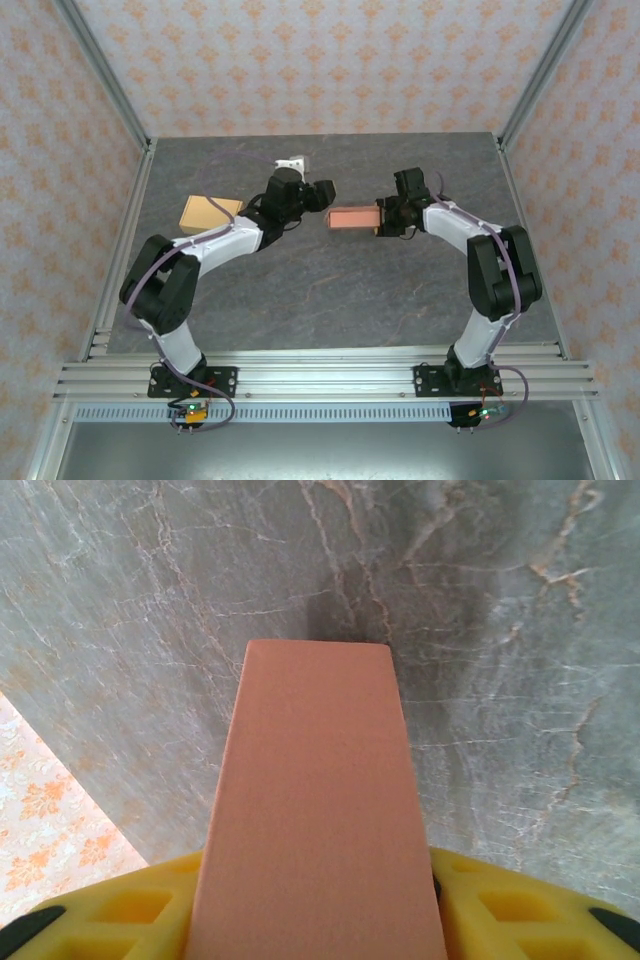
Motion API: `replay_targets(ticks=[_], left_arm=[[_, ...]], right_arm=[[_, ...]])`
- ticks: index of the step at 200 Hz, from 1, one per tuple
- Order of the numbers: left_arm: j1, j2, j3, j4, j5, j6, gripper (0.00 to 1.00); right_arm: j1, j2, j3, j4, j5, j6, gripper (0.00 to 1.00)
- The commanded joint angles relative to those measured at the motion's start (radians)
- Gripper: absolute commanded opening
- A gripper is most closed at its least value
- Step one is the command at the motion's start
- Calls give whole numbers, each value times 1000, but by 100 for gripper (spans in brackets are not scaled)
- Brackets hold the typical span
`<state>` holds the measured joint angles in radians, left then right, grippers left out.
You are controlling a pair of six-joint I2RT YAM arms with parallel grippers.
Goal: Fold the paper box
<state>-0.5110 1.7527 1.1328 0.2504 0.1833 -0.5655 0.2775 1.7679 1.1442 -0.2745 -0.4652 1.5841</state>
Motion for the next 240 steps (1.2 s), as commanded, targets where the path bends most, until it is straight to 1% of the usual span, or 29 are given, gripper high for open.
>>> replay_targets(ticks=[1,15,25,42,51,60,77,91,101,122,148,186,206,240], left_arm=[[-1,10,15,-32,46,-60,61],[4,6,13,-71,39,-54,61],[17,2,8,-88,40,-82,61],[53,-1,15,-129,80,-190,61],[79,5,41,-207,100,-290,61],[111,29,83,-306,175,-361,61],[152,102,184,-453,372,-460,62],[151,144,236,-484,504,-496,64],[144,151,256,-489,546,-505,64],[136,139,288,-531,528,-481,63],[123,134,317,-526,546,-503,56],[95,118,364,-592,552,-491,56],[89,110,358,-601,546,-491,53],[64,110,339,-580,556,-521,52]], right_arm=[[-9,39,31,-76,-31,-19,36],[-17,49,49,-91,-41,-30,36],[-21,55,65,-109,-44,-43,36],[-26,62,82,-125,-49,-54,35],[-27,65,87,-128,-51,-56,35],[-27,69,91,-129,-54,-60,35],[-28,75,92,-134,-59,-65,35],[-28,79,94,-137,-64,-69,35],[-27,78,95,-137,-66,-71,35],[-28,74,91,-134,-67,-76,35],[-27,65,79,-127,-63,-73,35],[-27,70,77,-122,-61,-75,35],[-28,71,76,-120,-61,-74,35],[-24,72,86,-124,-58,-73,34]])
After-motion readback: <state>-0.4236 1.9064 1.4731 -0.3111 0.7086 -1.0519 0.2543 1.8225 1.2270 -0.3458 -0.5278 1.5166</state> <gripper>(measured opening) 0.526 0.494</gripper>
